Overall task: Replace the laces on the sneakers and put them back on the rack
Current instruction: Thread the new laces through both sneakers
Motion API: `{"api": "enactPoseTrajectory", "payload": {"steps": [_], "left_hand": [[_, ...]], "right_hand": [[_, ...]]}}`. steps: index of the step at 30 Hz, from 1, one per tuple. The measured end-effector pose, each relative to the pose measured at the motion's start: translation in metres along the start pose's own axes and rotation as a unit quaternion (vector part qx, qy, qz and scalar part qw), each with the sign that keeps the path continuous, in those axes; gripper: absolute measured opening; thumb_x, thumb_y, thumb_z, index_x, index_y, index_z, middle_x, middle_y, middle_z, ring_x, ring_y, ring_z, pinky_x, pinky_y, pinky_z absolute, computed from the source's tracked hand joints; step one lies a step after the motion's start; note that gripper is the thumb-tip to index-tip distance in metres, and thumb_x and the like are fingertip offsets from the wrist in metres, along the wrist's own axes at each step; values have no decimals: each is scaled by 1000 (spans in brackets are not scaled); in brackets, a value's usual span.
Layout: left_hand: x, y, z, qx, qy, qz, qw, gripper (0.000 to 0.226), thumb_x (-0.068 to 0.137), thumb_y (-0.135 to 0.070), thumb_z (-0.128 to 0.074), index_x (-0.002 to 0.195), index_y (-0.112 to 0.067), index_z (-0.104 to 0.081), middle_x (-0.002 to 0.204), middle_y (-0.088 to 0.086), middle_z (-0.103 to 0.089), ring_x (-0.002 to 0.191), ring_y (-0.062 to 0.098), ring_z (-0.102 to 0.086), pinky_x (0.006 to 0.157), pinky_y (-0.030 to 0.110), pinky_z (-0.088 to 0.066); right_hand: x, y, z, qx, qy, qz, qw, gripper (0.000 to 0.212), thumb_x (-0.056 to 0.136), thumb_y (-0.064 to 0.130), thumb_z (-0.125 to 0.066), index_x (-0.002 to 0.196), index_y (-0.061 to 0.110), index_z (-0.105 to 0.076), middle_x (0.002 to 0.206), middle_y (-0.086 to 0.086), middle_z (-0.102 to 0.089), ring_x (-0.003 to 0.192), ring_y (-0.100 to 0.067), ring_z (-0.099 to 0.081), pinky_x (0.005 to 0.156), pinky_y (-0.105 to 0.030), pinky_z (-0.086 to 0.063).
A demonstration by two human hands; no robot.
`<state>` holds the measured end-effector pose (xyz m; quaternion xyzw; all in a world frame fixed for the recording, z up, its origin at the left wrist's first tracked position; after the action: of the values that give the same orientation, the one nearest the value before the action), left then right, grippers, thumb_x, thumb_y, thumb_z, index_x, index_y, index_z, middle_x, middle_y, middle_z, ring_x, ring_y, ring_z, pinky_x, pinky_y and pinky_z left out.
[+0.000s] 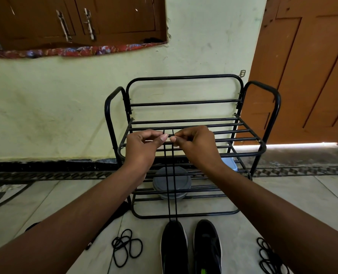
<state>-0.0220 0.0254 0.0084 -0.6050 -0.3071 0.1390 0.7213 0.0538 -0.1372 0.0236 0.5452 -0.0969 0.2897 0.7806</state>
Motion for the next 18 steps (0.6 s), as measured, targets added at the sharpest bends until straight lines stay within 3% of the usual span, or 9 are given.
{"api": "enactPoseTrajectory", "payload": {"steps": [7,18], "left_hand": [[2,-2,1,-1,-4,-6,1000,12,84,-17,-83,79,-24,-76,83,-15,-75,78,-7,-69,76,18,-48],[2,-4,-1,1,-3,-8,1000,9,85,-18,-83,81,-23,-76,81,-15,-75,75,-5,-69,71,19,-48]], "right_hand": [[1,-2,0,1,7,4,1000,9,90,26,-77,86,20,-81,70,3,-74,71,-9,-71,67,-28,-57],[1,-2,1,20,18,5,1000,7,91,24,-77,85,22,-81,71,8,-75,71,0,-71,64,-15,-49]]}}
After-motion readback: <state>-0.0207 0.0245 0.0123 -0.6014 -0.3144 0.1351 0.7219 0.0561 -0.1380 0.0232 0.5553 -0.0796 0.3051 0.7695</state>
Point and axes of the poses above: each hand's wrist, its own x-axis towards the middle knuckle, its own z-axis out of the back of the hand, y = z × x, the point moved 10 cm from there along x, towards the middle knuckle
